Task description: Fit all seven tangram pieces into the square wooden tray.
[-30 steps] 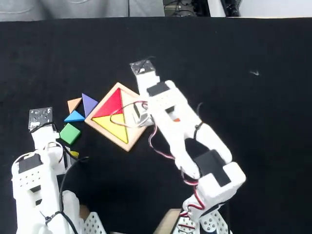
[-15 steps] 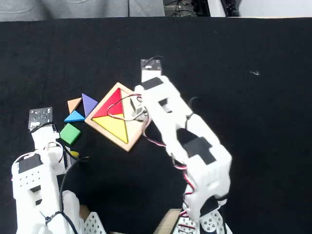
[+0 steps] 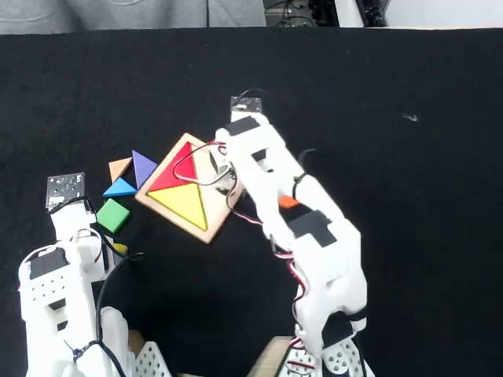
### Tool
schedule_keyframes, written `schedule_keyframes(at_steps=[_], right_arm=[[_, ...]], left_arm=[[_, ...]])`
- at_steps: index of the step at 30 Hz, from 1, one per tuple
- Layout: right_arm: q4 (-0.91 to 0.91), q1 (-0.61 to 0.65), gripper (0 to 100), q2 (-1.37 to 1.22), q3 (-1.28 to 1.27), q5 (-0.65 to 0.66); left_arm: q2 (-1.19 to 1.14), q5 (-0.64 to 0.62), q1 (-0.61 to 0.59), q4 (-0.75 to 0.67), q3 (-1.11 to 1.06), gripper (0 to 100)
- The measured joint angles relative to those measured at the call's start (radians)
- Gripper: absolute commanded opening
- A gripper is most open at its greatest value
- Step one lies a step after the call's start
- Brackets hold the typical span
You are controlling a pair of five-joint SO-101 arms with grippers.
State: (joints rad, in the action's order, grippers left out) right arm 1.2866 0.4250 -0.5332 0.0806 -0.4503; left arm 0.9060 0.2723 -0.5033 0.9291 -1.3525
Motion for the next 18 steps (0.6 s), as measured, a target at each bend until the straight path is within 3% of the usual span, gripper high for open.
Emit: schedule_keyframes(at_steps=[11, 18], right_arm=[[0.014, -0.118, 1.1, 0.000, 0.008, 0.405], [0.075, -0.144, 1.1, -0.002, 0.032, 0.569]], left_arm=[[0.000, 0.000, 0.000, 0.000, 0.000, 26], [0.000, 0.000, 0.003, 0.000, 0.000, 26]])
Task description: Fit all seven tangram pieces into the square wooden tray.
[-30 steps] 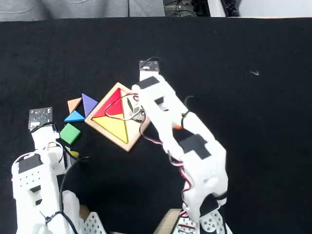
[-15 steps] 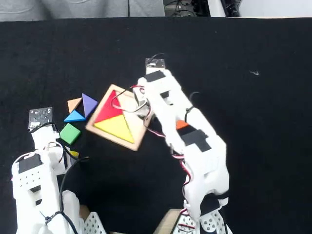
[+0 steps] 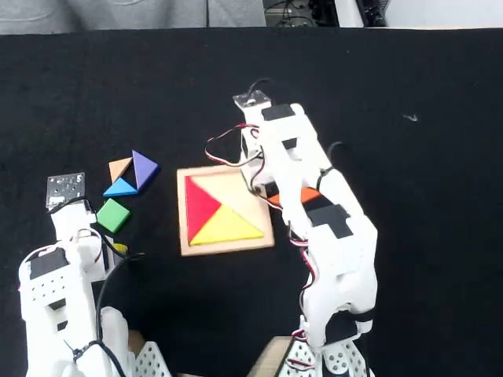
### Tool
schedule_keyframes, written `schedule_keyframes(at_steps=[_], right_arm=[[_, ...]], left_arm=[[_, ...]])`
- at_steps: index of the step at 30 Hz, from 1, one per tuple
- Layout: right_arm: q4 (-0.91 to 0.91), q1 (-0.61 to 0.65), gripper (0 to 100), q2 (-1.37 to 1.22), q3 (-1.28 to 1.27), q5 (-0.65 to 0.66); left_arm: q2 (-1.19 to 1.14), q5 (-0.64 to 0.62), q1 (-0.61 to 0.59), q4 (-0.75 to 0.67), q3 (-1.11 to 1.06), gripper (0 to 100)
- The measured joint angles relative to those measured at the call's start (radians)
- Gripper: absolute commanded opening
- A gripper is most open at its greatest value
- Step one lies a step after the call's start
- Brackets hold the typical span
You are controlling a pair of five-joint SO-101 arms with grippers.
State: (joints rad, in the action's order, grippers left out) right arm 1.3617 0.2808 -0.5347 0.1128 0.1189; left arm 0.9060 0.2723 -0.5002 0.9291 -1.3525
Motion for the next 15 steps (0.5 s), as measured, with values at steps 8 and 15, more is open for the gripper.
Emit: schedule_keyframes(at_steps=[8, 15], right_arm=[[0.000, 0.000, 1.5, 0.000, 0.002, -0.009], [0.011, 0.000, 12.0, 0.000, 0.002, -0.038]], left_arm=[[0.000, 0.000, 0.000, 0.000, 0.000, 26], [0.000, 0.000, 0.000, 0.000, 0.000, 26]])
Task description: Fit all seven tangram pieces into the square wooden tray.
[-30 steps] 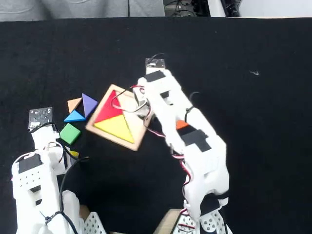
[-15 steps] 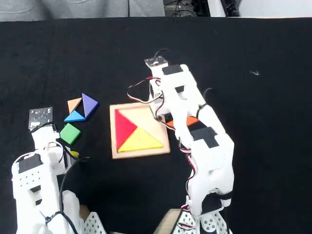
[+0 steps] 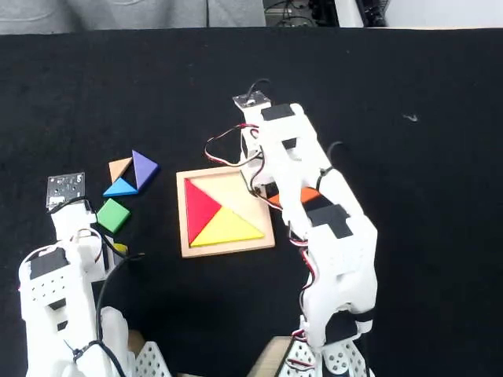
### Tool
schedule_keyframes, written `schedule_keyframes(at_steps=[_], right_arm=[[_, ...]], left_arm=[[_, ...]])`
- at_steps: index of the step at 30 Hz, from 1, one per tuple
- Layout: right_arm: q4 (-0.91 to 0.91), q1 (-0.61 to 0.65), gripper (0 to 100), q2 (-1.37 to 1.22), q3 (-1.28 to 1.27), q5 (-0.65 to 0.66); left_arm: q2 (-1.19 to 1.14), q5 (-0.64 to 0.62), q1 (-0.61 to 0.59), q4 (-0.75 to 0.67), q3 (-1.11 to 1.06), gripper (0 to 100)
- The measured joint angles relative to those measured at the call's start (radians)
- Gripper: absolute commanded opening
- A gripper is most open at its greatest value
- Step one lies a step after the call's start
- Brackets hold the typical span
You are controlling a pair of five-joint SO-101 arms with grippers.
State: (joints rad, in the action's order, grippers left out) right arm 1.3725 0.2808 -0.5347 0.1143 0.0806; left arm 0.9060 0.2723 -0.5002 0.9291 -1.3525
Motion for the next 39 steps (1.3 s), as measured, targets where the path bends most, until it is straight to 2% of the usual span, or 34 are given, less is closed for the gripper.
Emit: schedule_keyframes(at_steps=[3, 7, 12, 19, 24, 28, 31, 39], right_arm=[[0.020, 0.002, 18.6, 0.009, 0.000, -0.031], [0.032, 0.002, 18.7, 0.055, 0.000, -0.034], [0.086, 0.002, 18.7, 0.166, 0.006, -0.032], [0.137, -0.152, 18.7, 0.482, 0.017, 0.069], [0.080, -0.195, 18.7, 0.600, -0.180, 0.115], [-0.103, -0.193, 18.7, 0.601, -0.419, 0.118], [-0.247, -0.195, 18.7, 0.601, -0.549, 0.087], [-0.333, -0.195, 18.7, 0.601, -0.601, 0.074]], left_arm=[[0.000, -0.009, 0.000, -0.002, 0.000, 28], [0.000, -0.081, 0.043, 0.005, 0.029, 31], [0.000, -0.155, 0.147, 0.034, 0.201, 31], [-0.071, -0.276, 0.278, 0.117, 0.456, 31], [-0.324, -0.318, 0.315, 0.163, 0.655, 24], [-0.617, -0.402, 0.345, 0.163, 0.821, 30], [-0.815, -0.462, 0.374, 0.163, 0.933, 30], [-1.146, -0.569, 0.390, 0.126, 1.138, 30]])
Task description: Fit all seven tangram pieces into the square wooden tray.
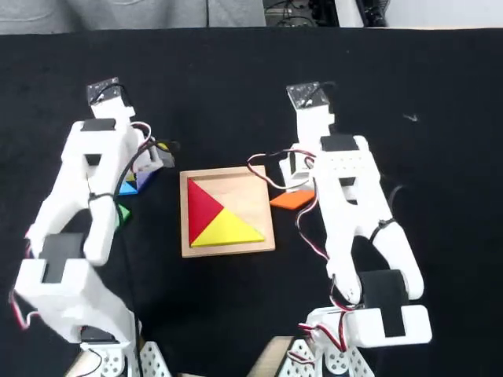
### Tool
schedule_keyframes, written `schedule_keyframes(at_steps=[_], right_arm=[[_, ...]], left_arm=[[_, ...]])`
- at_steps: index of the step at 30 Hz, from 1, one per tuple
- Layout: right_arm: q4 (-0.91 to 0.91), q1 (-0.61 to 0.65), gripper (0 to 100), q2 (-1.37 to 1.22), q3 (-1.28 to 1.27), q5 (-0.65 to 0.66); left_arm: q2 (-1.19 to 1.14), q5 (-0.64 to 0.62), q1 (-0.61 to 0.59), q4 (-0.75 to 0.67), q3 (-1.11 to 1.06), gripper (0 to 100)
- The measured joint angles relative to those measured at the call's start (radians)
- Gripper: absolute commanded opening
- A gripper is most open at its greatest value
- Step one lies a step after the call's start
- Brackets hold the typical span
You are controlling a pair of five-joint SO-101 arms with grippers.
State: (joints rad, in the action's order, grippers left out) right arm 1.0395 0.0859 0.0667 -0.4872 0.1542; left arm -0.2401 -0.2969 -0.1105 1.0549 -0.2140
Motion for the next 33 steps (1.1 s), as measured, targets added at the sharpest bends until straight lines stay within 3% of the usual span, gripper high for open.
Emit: schedule_keyframes(at_steps=[24, 33], right_arm=[[-0.040, 0.000, 18.7, 0.000, -0.041, -0.003], [-0.040, 0.000, 18.7, 0.000, -0.048, -0.003]], left_arm=[[-0.181, 0.006, -0.051, -0.106, 0.110, 26], [-0.181, 0.078, -0.051, -0.095, 0.117, 26]])
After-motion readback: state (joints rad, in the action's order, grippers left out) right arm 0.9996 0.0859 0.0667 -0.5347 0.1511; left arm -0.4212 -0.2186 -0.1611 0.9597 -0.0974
